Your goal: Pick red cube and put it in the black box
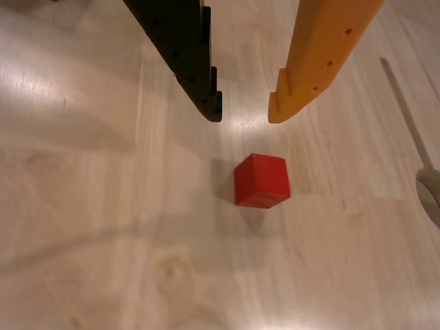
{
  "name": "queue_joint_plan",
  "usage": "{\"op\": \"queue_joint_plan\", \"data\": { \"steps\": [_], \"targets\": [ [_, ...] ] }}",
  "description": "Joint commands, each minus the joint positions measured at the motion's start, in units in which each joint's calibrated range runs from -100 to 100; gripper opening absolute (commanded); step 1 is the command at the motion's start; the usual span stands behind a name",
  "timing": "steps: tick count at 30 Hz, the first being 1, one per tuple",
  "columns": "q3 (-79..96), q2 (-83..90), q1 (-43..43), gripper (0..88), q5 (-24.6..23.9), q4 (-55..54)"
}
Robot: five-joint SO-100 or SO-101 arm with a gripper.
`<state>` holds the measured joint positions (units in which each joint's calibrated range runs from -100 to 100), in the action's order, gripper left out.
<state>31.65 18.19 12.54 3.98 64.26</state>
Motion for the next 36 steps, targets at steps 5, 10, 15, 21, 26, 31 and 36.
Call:
{"op": "queue_joint_plan", "data": {
  "steps": [5, 10, 15, 21, 26, 31, 36],
  "targets": [
    [-9.5, -5.9, -0.8, 23.0, 3.6, 0.3],
    [-9.5, -7.8, -0.4, 30.8, 4.7, 0.2],
    [-9.7, -10.4, -0.3, 36.4, 4.7, 0.2],
    [-13.5, -15.2, -0.3, 37.2, 4.7, 0.4],
    [-18.1, -18.4, -0.3, 37.2, 5.3, 2.9],
    [-20.1, -22.1, -0.3, 37.2, 5.3, 2.9],
    [-20.5, -24.3, -0.3, 36.9, 6.2, 2.2]
  ]
}}
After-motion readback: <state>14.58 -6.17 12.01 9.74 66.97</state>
